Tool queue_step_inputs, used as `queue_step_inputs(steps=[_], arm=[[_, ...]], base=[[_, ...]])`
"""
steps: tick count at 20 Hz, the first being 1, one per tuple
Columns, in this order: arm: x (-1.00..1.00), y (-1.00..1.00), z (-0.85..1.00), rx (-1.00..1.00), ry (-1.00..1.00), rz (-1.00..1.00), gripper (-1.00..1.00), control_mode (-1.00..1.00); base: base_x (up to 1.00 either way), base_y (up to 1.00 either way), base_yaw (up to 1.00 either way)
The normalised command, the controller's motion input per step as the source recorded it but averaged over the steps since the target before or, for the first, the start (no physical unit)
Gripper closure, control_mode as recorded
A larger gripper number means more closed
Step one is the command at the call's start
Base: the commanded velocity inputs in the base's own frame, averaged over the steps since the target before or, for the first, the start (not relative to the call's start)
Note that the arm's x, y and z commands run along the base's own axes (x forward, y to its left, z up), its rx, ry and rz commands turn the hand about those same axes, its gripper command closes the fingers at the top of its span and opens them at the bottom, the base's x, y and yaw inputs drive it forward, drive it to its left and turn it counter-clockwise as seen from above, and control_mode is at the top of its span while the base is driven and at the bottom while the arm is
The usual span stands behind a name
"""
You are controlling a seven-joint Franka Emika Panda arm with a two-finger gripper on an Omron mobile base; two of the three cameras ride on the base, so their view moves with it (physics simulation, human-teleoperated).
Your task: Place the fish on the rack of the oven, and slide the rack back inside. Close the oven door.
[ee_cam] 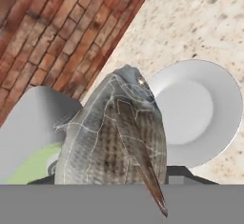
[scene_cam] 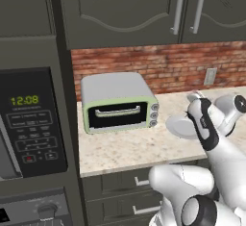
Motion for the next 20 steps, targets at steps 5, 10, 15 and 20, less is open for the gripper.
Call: queue_step_inputs(steps=[5, 10, 15, 20], arm=[[-0.07, 0.24, 0.69, -0.1, -0.02, 0.2, 1.0, -1.0], [-0.03, 0.25, 0.41, -0.13, 0.0, 0.3, 1.0, -1.0], [-0.17, 0.47, 0.06, -0.19, 0.09, 0.39, 1.0, -1.0], [-0.16, 0.84, 0.0, -0.26, 0.19, 0.36, 1.0, -1.0]], base=[[0.0, 0.0, 0.0], [0.0, 0.0, 0.0], [0.0, 0.0, 0.0], [0.0, 0.0, 0.0]])
